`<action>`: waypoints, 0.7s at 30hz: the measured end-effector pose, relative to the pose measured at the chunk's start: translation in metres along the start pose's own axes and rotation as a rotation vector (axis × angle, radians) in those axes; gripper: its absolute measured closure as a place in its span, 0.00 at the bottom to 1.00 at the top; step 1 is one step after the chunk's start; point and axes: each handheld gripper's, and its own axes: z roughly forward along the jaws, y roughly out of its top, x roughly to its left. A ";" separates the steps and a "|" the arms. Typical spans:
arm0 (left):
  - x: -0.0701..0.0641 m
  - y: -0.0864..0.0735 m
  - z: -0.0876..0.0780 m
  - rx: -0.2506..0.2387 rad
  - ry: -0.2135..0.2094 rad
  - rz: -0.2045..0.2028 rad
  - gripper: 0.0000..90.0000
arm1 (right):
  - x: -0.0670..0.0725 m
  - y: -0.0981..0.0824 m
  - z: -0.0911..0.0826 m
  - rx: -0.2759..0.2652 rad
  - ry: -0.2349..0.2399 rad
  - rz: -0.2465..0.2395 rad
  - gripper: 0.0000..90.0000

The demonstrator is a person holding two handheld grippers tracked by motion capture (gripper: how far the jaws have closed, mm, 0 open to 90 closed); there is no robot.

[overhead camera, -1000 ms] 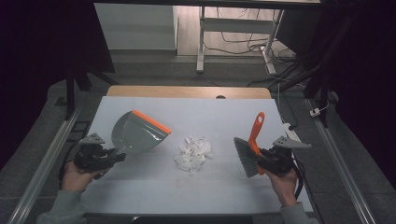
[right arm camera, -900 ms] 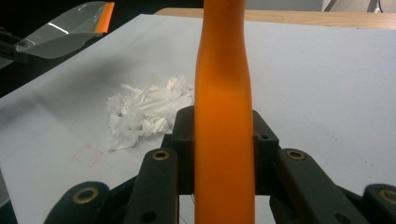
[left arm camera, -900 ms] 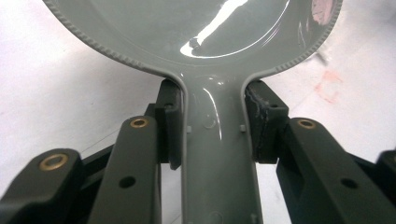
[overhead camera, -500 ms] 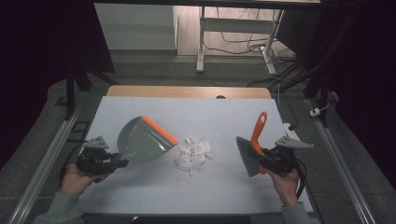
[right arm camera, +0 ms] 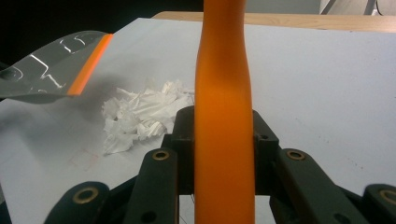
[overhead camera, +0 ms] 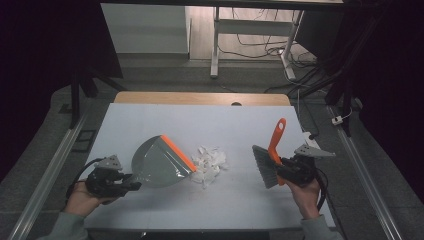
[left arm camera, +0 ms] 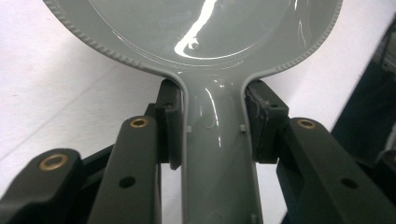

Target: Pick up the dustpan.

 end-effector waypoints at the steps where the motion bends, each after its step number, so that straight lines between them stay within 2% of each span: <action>1: -0.001 -0.001 0.000 0.007 -0.006 0.005 0.68 | 0.000 0.000 0.000 -0.001 0.000 0.001 0.78; 11: -0.006 -0.009 0.003 0.038 -0.021 0.044 0.68 | 0.001 -0.001 0.004 0.015 -0.003 0.001 0.78; 14: -0.006 -0.012 0.005 0.045 -0.026 0.042 0.68 | 0.002 -0.002 0.005 0.016 -0.001 0.000 0.78; 21: -0.011 -0.018 0.008 0.076 -0.012 0.055 0.68 | 0.002 -0.003 0.006 0.022 -0.008 -0.001 0.78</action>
